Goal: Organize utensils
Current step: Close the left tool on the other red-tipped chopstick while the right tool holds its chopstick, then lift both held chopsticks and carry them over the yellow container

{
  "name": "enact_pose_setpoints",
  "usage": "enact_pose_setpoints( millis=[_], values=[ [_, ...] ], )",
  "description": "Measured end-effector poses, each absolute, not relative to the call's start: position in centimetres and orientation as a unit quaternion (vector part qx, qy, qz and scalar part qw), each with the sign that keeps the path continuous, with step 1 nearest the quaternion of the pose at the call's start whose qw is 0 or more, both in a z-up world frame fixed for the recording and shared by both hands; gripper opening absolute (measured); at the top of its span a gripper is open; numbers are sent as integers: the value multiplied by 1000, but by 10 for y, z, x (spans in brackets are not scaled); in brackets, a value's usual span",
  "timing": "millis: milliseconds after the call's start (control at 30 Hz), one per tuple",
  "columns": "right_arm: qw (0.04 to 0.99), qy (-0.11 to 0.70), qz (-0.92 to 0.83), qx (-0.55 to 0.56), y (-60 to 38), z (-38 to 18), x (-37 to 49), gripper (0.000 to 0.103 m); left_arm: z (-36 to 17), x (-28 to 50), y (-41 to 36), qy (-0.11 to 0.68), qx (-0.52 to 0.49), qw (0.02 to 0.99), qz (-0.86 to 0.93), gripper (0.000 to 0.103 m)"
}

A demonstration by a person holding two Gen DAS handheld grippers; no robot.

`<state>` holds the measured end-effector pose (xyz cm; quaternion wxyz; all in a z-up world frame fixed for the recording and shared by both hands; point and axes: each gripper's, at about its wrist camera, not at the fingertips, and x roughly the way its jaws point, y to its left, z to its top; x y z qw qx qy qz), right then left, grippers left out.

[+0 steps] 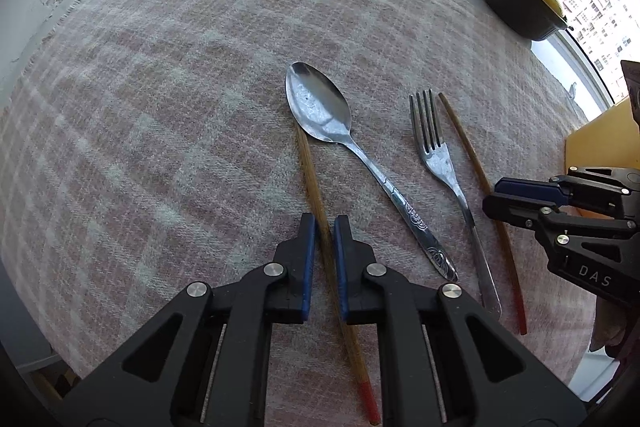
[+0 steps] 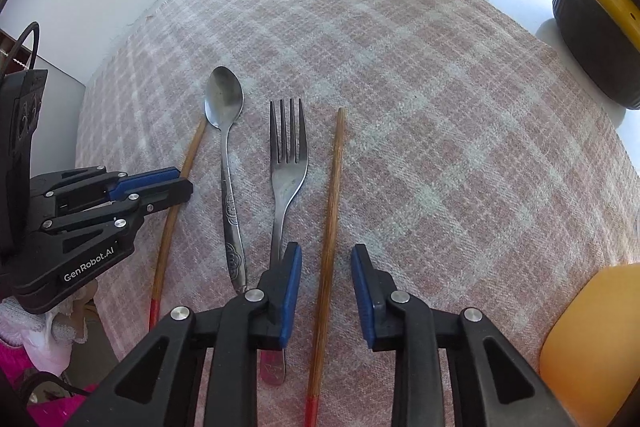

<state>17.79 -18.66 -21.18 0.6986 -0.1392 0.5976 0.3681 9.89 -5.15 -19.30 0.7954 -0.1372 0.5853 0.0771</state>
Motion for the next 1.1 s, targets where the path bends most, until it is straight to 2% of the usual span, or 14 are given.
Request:
enact_pose_setpoints(
  millis=[100, 167, 467, 700, 1100],
  values=[
    [699, 598, 364, -146, -185, -212, 178, 6, -194, 97, -47, 580, -150, 798, 70, 6],
    [699, 599, 363, -142, -183, -213, 178, 4, -194, 93, -42, 577, -164, 797, 69, 5],
    [715, 597, 355, -83, -205, -206, 170, 3, -184, 59, -20, 547, -227, 804, 62, 4],
    [752, 566, 338, -15, -236, -182, 151, 3, -165, 46, -15, 512, -256, 819, 47, 4],
    [806, 508, 302, 30, -277, -132, 109, 3, -132, 60, -56, 487, -224, 844, -21, 4]
  ],
)
